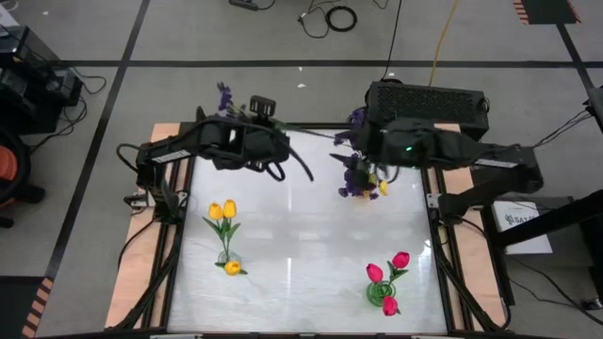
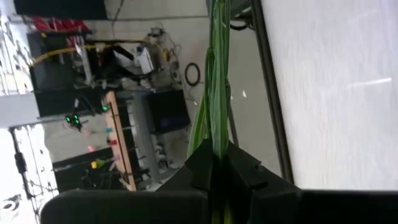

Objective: Sort flowers into vase by color
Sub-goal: Put the purple flowers into the yellow vase

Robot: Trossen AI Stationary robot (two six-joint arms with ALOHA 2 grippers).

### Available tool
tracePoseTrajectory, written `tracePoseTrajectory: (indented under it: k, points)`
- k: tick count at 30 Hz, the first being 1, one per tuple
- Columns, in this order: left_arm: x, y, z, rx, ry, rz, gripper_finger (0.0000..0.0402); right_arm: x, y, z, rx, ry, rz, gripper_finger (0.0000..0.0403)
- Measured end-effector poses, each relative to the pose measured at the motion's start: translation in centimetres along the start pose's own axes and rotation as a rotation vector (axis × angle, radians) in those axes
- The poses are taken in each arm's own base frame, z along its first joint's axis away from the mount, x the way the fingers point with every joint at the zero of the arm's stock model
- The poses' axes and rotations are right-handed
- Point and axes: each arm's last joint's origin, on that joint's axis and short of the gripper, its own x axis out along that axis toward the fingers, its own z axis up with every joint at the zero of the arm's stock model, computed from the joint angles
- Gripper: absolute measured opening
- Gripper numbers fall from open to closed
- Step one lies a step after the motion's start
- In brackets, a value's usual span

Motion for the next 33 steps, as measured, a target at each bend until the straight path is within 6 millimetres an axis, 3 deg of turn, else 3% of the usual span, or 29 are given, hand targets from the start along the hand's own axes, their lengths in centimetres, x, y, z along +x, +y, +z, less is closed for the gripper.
tracePoseTrajectory:
  k: [4,9,15,22,29,33]
  points:
    - [-1.3,-0.5,0.2,0.018,-0.029,0.024,0.0022,2.0,0.9,-0.2,-0.075,0.047,-0.085,0.0219]
    - [-2.8,-1.4,0.7,0.049,-0.062,0.052,0.0022,3.7,1.3,-0.5,-0.101,0.085,-0.141,0.0185]
    - [-3.9,-2.2,1.2,0.073,-0.086,0.074,0.0022,4.6,1.9,-0.8,-0.104,0.095,-0.131,0.0119]
    - [-4.1,-2.2,1.2,0.078,-0.078,0.096,0.0022,4.5,2.6,-0.7,-0.105,0.091,-0.11,0.0014]
    - [-4.2,-2.2,1.4,0.064,-0.086,0.109,0.0025,4.4,2.9,-1.0,-0.097,0.113,-0.099,0.0002]
    - [-4.5,-2.4,1.5,0.068,-0.097,0.114,0.0055,4.4,2.9,-1.3,-0.083,0.142,-0.098,0.0001]
